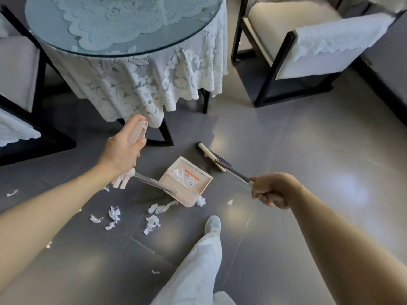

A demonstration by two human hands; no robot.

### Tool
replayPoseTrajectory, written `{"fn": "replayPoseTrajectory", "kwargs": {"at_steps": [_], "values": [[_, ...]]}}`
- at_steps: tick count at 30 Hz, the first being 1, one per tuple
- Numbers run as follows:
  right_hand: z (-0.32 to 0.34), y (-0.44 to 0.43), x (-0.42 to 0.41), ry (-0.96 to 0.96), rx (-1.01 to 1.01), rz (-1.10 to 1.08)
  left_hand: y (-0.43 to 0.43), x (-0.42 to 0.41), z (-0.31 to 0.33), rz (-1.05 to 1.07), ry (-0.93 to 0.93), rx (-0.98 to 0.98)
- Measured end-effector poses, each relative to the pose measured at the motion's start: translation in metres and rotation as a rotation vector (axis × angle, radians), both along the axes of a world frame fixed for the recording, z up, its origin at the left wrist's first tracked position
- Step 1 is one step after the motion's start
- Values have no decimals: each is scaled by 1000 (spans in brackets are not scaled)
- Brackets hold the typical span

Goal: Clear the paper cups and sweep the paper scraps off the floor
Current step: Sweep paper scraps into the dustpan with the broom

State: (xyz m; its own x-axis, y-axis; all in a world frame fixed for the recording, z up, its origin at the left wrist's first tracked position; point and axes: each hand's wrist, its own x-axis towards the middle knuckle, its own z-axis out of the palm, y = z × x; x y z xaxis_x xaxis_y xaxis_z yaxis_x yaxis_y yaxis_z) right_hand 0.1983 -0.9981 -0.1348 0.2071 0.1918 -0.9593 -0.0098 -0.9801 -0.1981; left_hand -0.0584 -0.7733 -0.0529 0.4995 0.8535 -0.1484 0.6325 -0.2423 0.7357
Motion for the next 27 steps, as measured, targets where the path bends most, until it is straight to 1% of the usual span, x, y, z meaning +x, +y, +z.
{"fn": "replayPoseTrajectory", "kwargs": {"at_steps": [2, 7, 11, 15, 19, 23, 25, 27], "values": [[6, -29, -36, 5, 32, -28, -20, -34, 2, -4, -12, 20], [10, -105, -132, 132, 26, -138, -71, -123, 4, 22, -19, 31], [27, -150, -214, 200, 86, -225, -104, -185, 9, 33, -7, 32], [58, -176, -243, 194, 92, -308, -121, -239, 14, 58, 25, 43], [78, -191, -264, 113, 115, -352, -116, -278, 18, 84, 27, 34], [65, -194, -283, -35, 143, -401, -98, -302, 19, 84, -2, 2], [50, -195, -295, -171, 142, -349, -91, -312, 17, 52, 1, -14], [31, -194, -317, -295, 118, -231, -89, -328, 13, -3, 13, -17]]}}
